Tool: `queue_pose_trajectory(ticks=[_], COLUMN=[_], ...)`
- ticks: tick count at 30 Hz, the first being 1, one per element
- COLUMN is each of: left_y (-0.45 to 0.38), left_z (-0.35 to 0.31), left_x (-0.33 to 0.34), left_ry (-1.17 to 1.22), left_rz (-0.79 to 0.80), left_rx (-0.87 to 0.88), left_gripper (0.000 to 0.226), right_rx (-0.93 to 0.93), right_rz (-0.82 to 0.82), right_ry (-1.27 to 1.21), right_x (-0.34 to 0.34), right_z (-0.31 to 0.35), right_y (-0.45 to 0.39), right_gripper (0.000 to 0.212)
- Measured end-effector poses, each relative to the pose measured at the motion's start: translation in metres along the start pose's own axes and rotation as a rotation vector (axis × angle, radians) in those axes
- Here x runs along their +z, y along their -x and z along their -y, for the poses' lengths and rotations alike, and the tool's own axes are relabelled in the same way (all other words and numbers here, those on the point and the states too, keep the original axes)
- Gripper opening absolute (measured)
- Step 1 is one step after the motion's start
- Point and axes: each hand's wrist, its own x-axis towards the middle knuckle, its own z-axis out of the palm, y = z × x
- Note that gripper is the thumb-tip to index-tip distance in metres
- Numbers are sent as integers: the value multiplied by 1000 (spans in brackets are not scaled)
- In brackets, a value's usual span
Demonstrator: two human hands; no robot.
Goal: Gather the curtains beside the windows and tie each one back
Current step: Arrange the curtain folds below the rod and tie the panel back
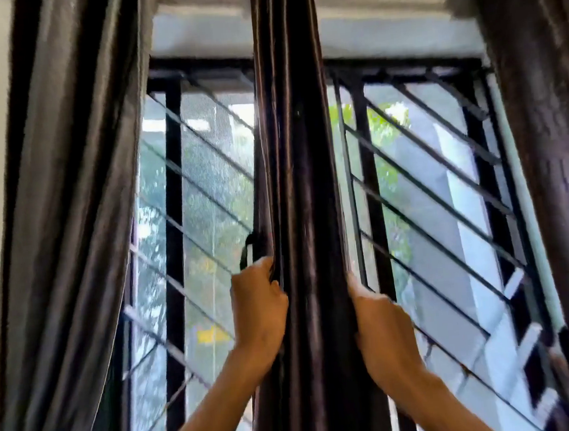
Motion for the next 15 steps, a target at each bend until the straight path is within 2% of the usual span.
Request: queue_pose_trajectory(ticks=[3, 5, 8, 10, 12, 15], left_y=[23, 36, 51, 58, 60, 57], left_z=[-2, -13, -29, -31, -29, -21], left_x=[-2, -5, -7, -6, -3, 1], left_ry=[2, 7, 23, 57, 52, 72], left_rz=[-5, -38, -9, 25, 58, 190], left_rx=[2, 5, 23, 31, 54, 112], left_gripper=[28, 26, 39, 40, 36, 32], right_rx=[-50, -116, -236, -277, -248, -156], right_rz=[-27, -120, -384, -436, -423, -335], right_ry=[-31, -27, -172, -247, -269, -253], right_x=[3, 5, 6, -3, -14, -30], right_z=[-3, -4, 2, 12, 22, 32], right_y=[16, 22, 22, 19, 9, -15], right_gripper=[71, 68, 45, 32, 35, 55])
